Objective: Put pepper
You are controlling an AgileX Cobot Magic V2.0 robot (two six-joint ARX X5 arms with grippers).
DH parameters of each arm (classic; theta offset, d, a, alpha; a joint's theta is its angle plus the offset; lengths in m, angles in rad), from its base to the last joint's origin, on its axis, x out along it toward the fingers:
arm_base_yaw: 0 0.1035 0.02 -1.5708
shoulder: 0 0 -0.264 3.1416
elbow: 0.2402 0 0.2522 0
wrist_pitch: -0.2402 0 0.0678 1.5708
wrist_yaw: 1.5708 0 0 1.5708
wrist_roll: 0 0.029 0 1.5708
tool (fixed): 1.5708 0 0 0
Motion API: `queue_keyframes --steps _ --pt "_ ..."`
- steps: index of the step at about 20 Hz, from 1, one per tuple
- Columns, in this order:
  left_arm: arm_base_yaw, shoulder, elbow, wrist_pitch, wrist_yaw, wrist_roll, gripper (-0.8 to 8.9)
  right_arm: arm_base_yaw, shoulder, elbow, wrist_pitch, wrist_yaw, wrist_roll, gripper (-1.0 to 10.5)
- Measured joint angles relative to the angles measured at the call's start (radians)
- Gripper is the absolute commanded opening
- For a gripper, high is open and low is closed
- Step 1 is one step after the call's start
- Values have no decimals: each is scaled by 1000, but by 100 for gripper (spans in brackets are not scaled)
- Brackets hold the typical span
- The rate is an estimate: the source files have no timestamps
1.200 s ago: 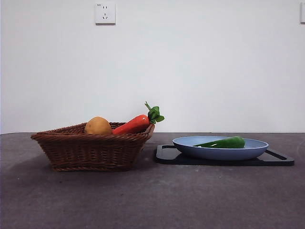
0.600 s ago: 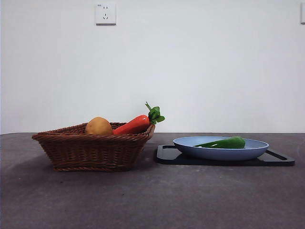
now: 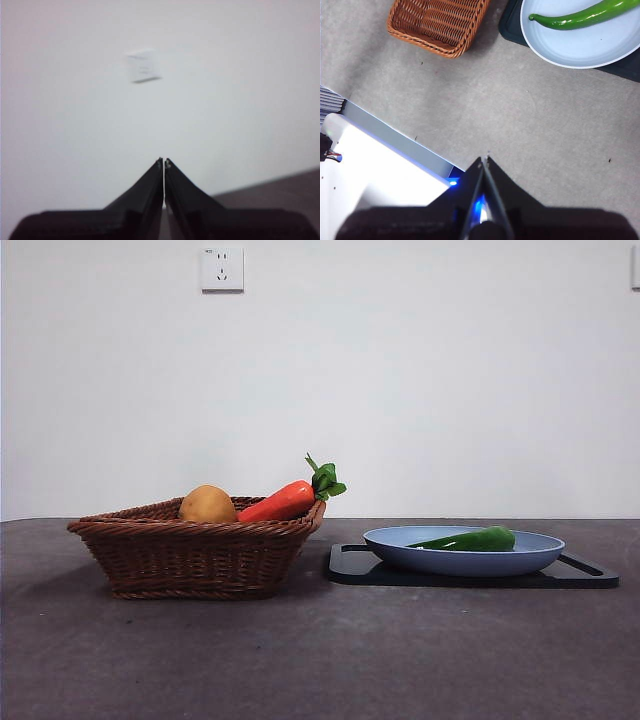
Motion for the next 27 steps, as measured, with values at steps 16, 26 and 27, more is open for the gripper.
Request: queue_keyframes --steps 16,26,27 --pt "179 -555 -924 164 4 -124 8 0 0 0 0 0 0 11" --pt "179 -625 -994 98 4 -159 8 0 0 0 0 0 0 11" --pt "179 -625 -994 77 4 -159 8 0 0 0 0 0 0 11"
